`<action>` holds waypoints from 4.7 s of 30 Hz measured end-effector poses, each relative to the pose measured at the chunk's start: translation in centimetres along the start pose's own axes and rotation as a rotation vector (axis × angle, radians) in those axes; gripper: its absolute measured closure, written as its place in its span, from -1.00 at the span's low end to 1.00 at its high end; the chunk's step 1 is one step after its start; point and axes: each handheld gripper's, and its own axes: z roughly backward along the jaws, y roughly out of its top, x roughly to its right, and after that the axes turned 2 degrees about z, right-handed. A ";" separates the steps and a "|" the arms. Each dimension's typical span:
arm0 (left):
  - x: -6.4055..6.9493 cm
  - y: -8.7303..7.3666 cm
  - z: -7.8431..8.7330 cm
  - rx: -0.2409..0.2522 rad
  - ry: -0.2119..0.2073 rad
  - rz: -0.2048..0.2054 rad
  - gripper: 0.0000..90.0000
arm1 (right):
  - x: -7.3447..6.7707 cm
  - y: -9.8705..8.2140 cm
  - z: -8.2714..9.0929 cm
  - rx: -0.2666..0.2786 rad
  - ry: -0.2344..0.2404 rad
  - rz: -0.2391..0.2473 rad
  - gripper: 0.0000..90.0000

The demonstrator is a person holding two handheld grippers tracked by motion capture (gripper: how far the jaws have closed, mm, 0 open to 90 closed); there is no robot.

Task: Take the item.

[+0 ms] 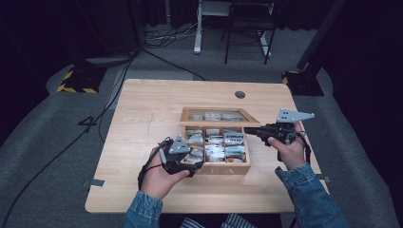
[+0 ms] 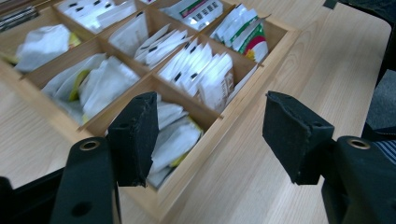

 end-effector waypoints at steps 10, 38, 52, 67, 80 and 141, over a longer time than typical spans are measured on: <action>1.3 2.4 -2.4 0.000 -0.059 -0.043 -0.17 | 0.0 0.0 0.0 0.000 0.001 0.000 1.00; 1.9 5.9 -7.2 0.000 -0.181 -0.094 -0.04 | 0.1 0.1 0.1 -0.001 0.010 -0.001 1.00; 2.7 6.1 -9.9 -0.061 -0.164 -0.076 0.02 | 0.0 0.1 0.1 0.001 0.010 0.002 1.00; 1.2 5.9 -12.0 -0.138 -0.225 0.059 0.48 | -0.1 0.2 0.0 0.001 0.011 0.009 1.00; 1.0 5.5 -12.8 -0.161 -0.244 0.064 0.63 | -0.1 0.2 0.0 0.002 0.011 0.008 1.00; 2.7 6.1 -3.3 0.130 -0.107 -0.110 0.99 | -0.1 0.4 0.1 0.013 0.003 0.007 1.00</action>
